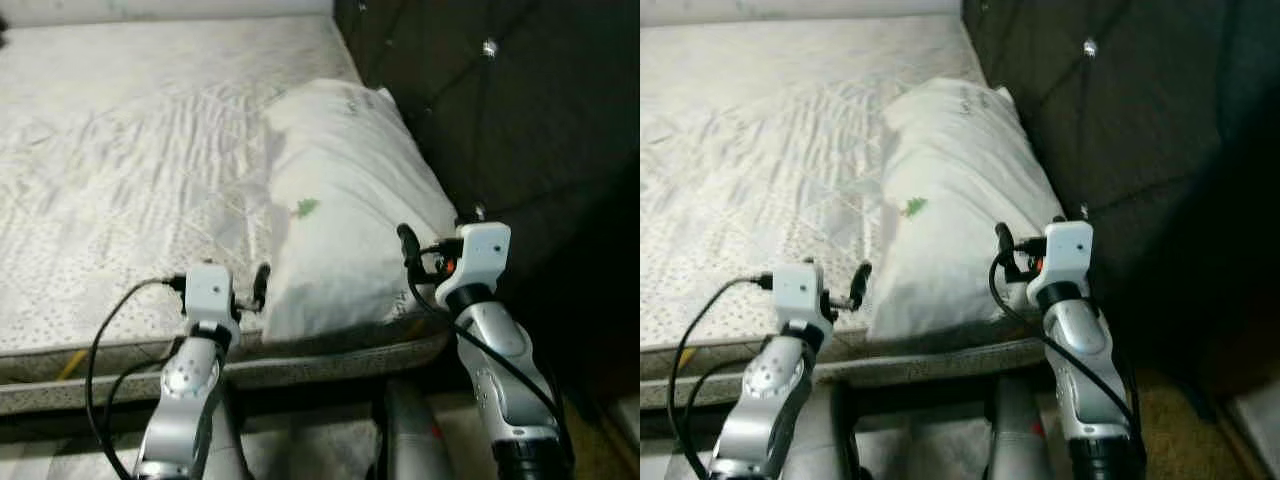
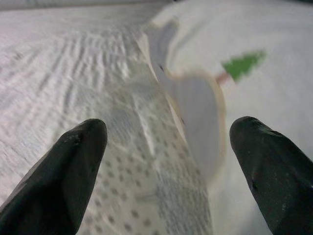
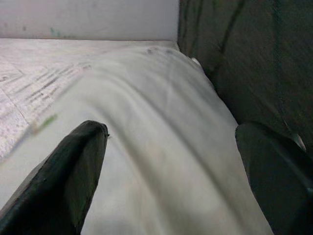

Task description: Clean up the room

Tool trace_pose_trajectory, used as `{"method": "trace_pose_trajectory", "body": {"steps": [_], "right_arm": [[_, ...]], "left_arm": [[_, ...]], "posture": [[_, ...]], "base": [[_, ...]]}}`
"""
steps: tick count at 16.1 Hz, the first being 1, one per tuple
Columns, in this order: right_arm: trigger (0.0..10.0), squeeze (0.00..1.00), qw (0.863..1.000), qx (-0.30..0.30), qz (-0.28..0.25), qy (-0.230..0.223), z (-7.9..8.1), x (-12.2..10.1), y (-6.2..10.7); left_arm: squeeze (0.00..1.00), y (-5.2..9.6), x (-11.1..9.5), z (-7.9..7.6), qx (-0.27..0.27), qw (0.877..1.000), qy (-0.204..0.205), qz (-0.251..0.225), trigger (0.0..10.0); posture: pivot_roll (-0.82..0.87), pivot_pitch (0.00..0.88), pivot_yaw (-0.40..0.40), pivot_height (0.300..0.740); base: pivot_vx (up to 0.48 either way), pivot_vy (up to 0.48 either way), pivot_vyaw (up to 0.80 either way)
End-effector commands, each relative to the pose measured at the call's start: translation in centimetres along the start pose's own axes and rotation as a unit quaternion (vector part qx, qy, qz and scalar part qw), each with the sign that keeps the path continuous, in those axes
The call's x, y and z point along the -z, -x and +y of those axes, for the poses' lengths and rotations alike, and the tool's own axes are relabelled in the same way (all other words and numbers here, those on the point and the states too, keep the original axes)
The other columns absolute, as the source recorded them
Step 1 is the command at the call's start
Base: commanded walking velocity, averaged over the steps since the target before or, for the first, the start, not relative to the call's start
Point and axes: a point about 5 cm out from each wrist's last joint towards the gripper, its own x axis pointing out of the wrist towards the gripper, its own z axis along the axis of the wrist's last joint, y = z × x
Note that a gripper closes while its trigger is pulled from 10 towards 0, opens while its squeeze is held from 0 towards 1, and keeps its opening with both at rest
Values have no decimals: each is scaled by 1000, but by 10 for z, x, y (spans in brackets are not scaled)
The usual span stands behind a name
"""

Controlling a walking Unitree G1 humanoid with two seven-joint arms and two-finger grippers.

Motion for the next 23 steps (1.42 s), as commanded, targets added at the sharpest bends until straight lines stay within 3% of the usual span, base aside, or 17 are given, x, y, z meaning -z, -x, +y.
{"method": "trace_pose_trajectory", "body": {"steps": [1,15,16,18,19,23], "right_arm": [[10000,0,1000,-2,-1,3,-1,-1,-1],[10000,0,1000,-2,-1,3,-1,-1,-1],[10000,0,1000,-2,-3,4,-1,-1,-3],[10000,0,997,73,25,20,-22,8,0],[10000,0,997,76,27,3,-23,8,-1],[10000,0,996,79,28,6,-23,8,-2]], "left_arm": [[0,1,3,2,-6,1000,-4,3,10000],[0,1,3,2,-6,1000,-4,3,10000],[0,-1,2,5,-12,1000,-4,2,10000],[0,0,6,-2,4,1000,-7,7,10000],[0,0,7,-2,5,1000,-7,8,10000],[0,0,7,0,5,1000,-9,8,10000]], "posture": [[-9,0,-21,642],[-9,0,-21,642],[-9,0,-20,646],[-30,0,-3,666],[-30,0,-3,681],[-26,0,-3,721]], "base": [[0,0,0],[0,0,0],[0,0,0],[0,0,0],[0,0,0],[0,0,0]]}}
